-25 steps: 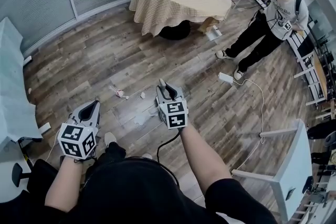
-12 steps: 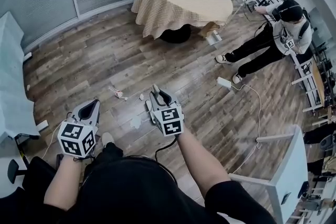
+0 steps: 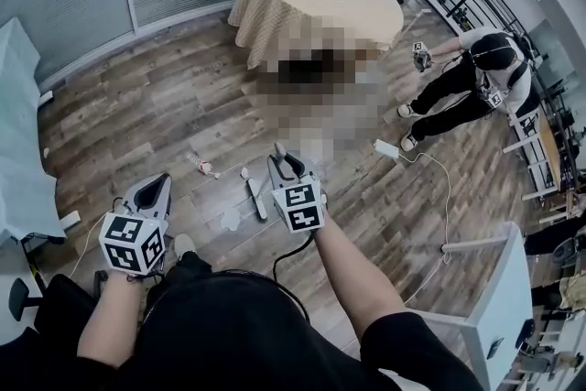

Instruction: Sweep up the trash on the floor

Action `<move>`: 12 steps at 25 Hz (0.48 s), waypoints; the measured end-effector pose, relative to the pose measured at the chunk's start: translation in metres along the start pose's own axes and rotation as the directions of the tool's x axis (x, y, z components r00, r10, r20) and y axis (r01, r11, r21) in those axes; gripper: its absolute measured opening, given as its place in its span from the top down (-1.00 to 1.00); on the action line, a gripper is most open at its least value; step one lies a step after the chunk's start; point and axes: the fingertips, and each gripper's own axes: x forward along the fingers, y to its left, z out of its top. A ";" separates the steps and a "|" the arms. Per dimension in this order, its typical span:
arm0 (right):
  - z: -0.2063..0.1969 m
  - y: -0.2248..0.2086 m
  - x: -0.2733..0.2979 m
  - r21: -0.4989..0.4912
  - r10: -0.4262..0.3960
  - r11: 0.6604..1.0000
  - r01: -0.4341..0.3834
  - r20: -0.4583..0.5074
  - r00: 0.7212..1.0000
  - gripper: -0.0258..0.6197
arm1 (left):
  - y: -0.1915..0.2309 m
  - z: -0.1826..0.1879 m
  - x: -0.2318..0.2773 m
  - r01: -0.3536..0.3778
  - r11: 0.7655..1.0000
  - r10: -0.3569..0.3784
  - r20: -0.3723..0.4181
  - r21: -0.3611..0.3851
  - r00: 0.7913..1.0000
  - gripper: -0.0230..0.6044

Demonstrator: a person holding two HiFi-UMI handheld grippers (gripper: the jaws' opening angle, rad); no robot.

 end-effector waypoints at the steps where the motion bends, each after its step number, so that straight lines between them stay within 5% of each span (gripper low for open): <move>1: 0.000 -0.004 0.001 -0.010 -0.005 1.000 0.005 -0.003 1.000 0.58 | 0.001 -0.001 -0.001 -0.002 1.000 0.002 0.001 -0.003 1.000 0.94; 12: 0.033 -0.027 0.041 -0.105 -0.050 0.993 0.051 0.010 0.999 0.57 | 0.041 0.007 -0.008 -0.064 0.998 0.064 0.009 -0.013 0.998 0.94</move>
